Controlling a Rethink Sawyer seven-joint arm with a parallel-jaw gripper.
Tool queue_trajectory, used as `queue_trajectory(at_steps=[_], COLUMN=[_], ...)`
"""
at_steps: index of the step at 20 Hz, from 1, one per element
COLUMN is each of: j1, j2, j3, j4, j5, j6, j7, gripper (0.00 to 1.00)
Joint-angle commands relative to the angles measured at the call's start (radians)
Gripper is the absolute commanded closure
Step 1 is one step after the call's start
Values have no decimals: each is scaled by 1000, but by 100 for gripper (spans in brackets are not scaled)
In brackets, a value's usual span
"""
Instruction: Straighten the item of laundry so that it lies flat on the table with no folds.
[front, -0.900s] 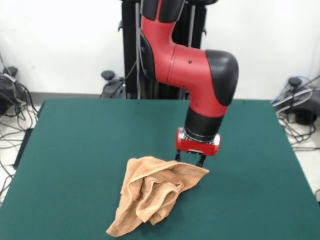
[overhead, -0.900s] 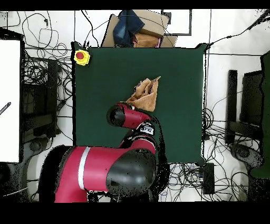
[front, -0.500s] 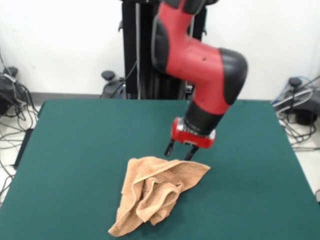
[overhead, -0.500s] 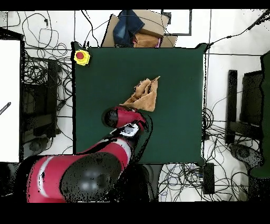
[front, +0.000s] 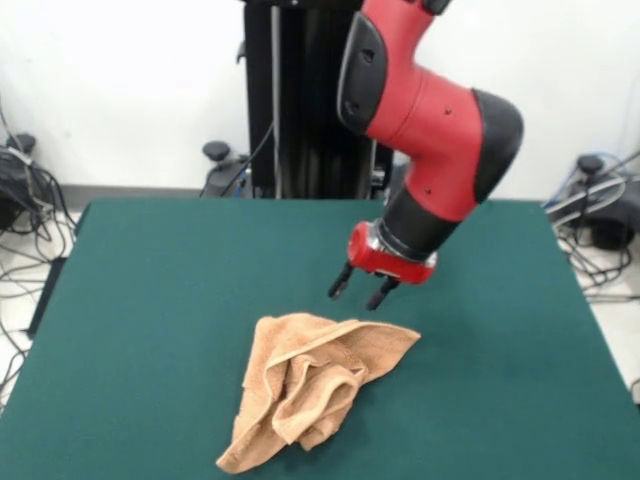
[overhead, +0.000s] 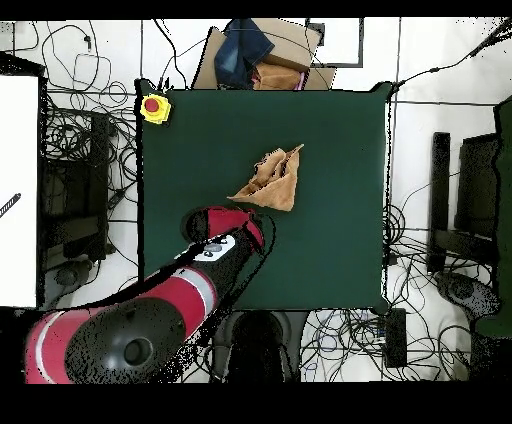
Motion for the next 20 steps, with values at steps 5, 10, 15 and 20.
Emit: queue_trajectory(at_steps=[5, 10, 15, 20], j1=[-20, 18, 53, 45], j2=[119, 96, -17, -73], j3=[-61, -82, -62, -41], j4=[-127, -124, -101, -51], j5=[65, 79, 99, 92], j6=[40, 89, 224, 217], j7=[247, 264, 275, 264], gripper=[0, 0, 0, 0])
